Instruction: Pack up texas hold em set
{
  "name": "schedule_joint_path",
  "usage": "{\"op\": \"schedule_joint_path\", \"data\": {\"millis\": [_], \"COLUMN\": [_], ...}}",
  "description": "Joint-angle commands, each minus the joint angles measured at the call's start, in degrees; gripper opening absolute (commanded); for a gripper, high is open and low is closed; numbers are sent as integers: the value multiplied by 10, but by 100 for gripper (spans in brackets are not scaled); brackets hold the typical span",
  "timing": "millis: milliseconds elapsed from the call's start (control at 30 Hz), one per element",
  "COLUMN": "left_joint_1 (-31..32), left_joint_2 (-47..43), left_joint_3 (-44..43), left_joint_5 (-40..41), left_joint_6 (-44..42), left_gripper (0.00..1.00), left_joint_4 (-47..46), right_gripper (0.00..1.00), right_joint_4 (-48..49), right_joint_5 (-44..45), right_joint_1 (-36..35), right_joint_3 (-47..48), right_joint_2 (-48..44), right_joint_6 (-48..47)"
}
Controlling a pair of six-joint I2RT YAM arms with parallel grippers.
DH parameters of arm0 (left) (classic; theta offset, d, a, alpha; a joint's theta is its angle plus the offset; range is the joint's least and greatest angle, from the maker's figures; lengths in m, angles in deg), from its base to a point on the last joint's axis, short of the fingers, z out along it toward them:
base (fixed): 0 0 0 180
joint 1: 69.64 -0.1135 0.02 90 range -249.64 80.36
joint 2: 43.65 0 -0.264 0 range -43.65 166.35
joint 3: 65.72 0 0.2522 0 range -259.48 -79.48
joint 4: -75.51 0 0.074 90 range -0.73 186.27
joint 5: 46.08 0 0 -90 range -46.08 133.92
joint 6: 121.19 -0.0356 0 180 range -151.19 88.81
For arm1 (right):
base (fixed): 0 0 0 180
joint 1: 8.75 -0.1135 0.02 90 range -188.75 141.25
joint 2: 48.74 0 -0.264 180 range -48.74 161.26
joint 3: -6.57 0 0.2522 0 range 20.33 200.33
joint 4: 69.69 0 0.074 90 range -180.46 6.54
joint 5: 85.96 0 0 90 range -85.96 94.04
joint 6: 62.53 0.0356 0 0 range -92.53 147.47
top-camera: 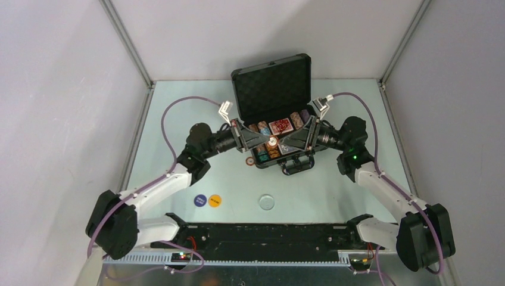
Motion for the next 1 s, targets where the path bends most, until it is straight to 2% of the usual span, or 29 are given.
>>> {"op": "schedule_joint_path", "data": {"millis": [0,167,433,567,867,967], "left_joint_1": [8,9,26,30,31,31], "left_joint_2": [-36,-47,-36,-32,-34,-33], "left_joint_3": [-20,-16,-24,-31,-33,-34], "left_joint_5": [-13,-17,-24,-25,-26,-26], "left_joint_6": [-15,-15,-16,-16,-17,-17], "left_gripper": [0,0,0,0,0,0], "left_joint_4": [-15,-15,-15,-15,-15,-15], "right_gripper": [59,59,57,48,39,33], "right_joint_4": [4,-10,56,84,112,125], "right_joint_5": [-9,-6,-31,-41,-57,-62], "right_joint_1": [4,6,-1,-3,-14,-15], "right_joint_3": [0,0,0,1,1,1], "right_joint_2": [-5,-10,-3,6,21,28], "right_joint_6": [-15,-30,-1,11,25,37]}}
